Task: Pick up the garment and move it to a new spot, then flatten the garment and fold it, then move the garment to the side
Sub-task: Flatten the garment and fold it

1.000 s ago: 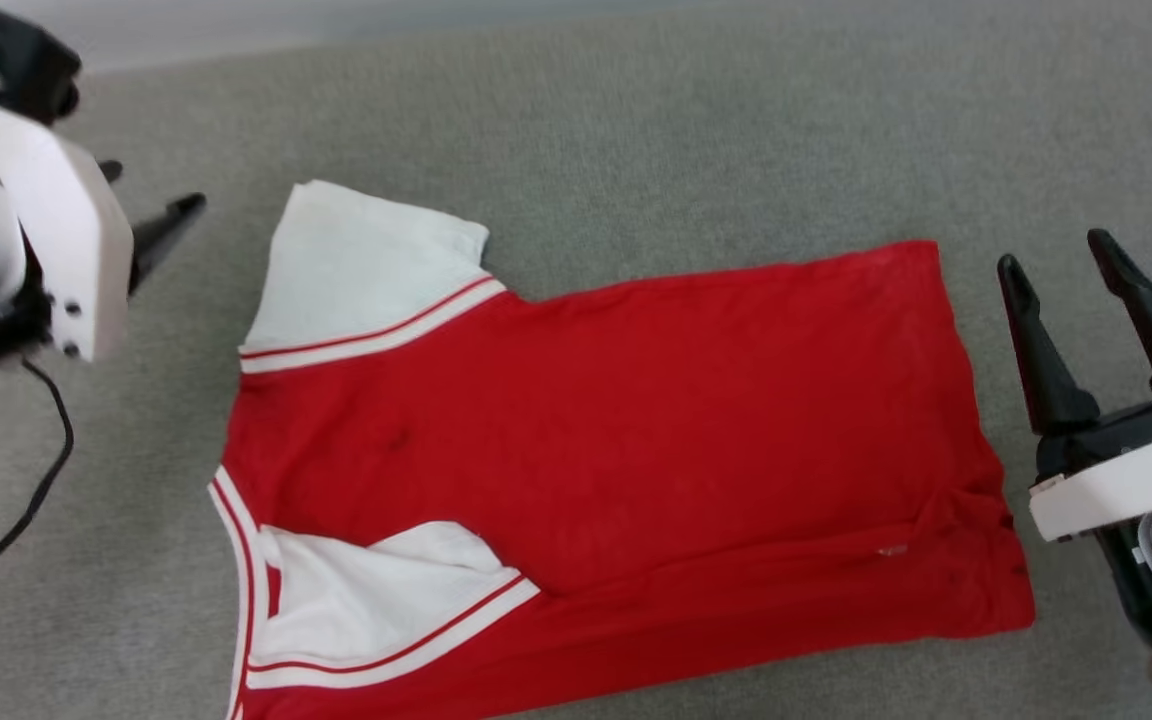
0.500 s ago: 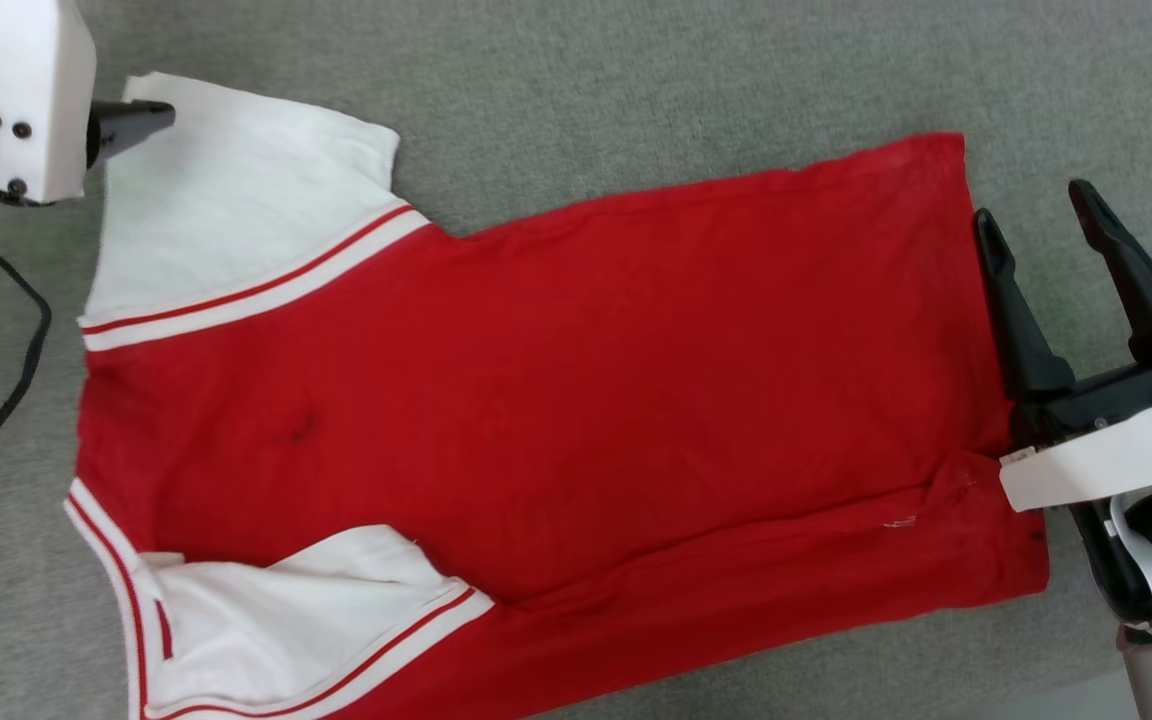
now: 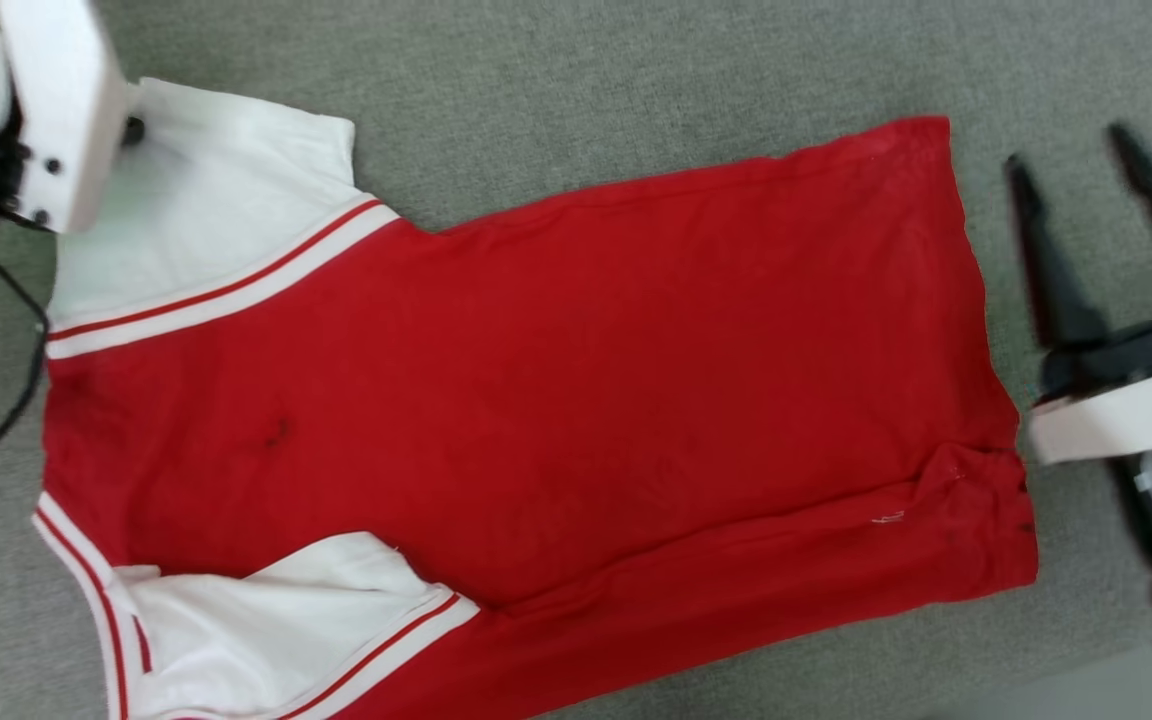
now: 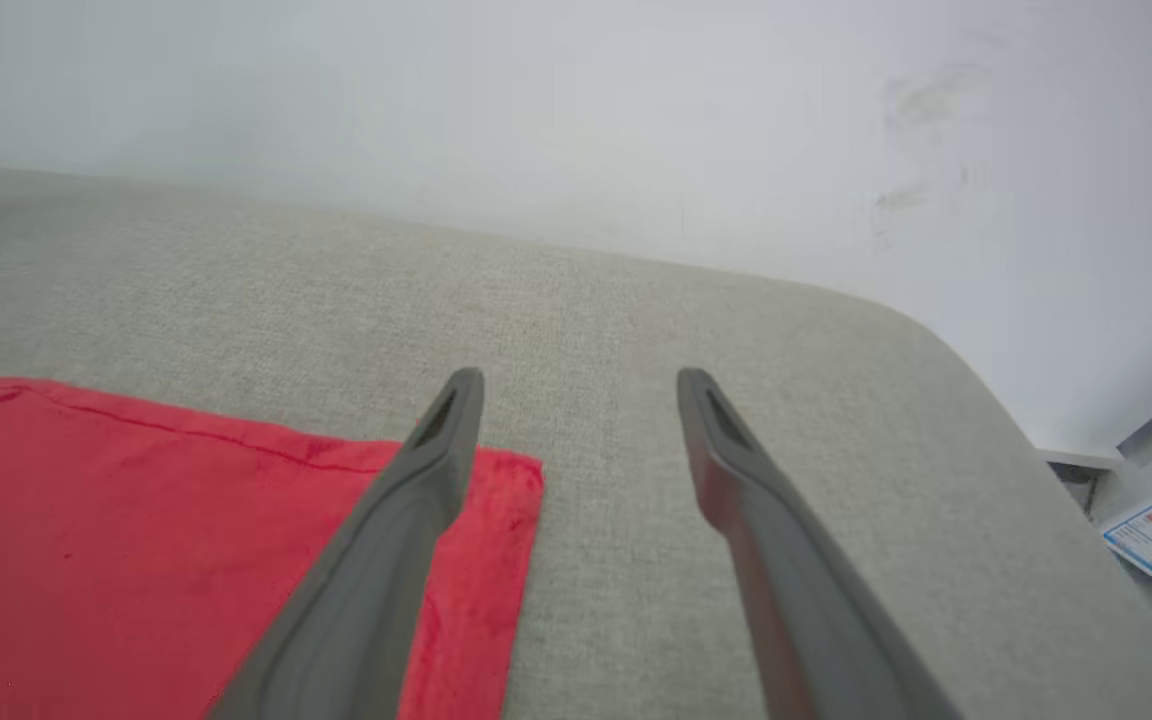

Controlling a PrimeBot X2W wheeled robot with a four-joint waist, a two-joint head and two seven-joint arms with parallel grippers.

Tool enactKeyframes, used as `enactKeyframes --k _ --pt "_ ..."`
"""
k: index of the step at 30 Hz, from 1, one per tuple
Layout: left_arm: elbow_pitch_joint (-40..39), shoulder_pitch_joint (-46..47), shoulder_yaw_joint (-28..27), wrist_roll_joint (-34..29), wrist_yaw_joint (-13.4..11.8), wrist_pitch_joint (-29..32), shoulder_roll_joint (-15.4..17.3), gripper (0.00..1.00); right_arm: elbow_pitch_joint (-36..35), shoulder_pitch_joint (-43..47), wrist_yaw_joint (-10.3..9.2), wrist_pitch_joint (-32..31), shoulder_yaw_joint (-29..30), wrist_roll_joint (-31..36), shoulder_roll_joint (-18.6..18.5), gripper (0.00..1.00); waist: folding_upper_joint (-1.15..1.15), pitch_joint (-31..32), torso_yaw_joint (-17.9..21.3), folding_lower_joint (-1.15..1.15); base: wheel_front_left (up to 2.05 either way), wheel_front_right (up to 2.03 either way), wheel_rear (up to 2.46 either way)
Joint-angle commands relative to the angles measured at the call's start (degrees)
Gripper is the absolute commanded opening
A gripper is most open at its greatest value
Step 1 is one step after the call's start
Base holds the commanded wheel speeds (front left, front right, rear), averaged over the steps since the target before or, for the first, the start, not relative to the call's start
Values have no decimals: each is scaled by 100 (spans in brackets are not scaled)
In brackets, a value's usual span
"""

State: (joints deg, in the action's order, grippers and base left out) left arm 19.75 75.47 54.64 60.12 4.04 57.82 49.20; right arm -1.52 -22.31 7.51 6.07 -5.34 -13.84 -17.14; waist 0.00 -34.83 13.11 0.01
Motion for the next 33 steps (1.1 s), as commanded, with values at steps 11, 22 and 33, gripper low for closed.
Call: enactKeyframes --k 11,22,33 --pt "-88 -286 152 -52 241 -674 -367 0 -327 -1274 -4 -1805 -563 -417 -1484 100 0 681 -543 -1 0 0 0" --pt "-309 -203 270 -48 323 -1064 -602 0 296 -2807 -4 -5520 -2331 -2442 -2827 100 0 739 -919 -1 0 0 0" --pt "-469 49 422 -47 338 -1322 -738 0 1508 -3105 -4 -6512 -2771 -2881 -2354 100 0 399 -1234 -1 0 0 0"
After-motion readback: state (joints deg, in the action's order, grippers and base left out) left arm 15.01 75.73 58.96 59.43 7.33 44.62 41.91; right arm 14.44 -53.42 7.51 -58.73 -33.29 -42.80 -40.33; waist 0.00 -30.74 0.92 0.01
